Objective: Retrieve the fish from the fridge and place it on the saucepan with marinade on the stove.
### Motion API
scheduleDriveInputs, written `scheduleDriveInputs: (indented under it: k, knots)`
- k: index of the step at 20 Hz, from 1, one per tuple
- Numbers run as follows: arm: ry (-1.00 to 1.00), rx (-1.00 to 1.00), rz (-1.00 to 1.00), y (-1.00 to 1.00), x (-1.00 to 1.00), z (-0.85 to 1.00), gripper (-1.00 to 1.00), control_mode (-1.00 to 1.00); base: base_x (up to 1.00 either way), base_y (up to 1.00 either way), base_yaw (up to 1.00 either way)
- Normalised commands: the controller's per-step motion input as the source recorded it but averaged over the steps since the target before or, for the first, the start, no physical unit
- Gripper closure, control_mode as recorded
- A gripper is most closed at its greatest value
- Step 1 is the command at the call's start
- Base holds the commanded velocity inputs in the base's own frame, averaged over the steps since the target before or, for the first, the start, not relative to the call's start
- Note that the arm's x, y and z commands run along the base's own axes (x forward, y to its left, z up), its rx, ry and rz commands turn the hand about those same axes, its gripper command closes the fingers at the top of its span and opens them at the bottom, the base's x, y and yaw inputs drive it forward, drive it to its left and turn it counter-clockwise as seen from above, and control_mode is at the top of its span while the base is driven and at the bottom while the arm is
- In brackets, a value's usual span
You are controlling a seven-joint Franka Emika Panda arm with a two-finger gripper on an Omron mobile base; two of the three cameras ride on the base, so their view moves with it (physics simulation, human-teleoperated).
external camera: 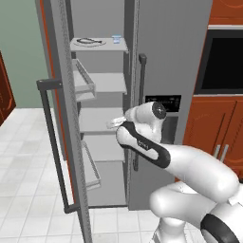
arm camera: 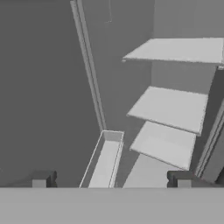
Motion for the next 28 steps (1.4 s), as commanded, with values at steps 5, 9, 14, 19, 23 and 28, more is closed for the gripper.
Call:
scheduleDriveInputs:
  k: [5,9,14,19,23,28]
  knots:
    - [-0.03,0.6,0.0,-0.15,0.0,0.0,-1.0,-1.0,0.0,0.0,0.0]
    - [0.0,0.52,0.0,-0.02,0.01,0.0,-1.0,-1.0,0.0,0.0,0.0]
    - [0.0,0.16,-0.05,0.0,0.21,0.0,-1.0,-1.0,0.0,0.0,0.0]
    - [0.19,0.13,0.0,0.26,0.43,-0.21,-1.0,-1.0,0.0,0.0,0.0]
    - [0.28,0.12,0.0,0.46,0.51,-0.2,-1.0,-1.0,0.0,0.0,0.0]
    - [0.26,0.13,0.0,0.39,0.43,-0.04,-1.0,-1.0,0.0,0.0,0.0]
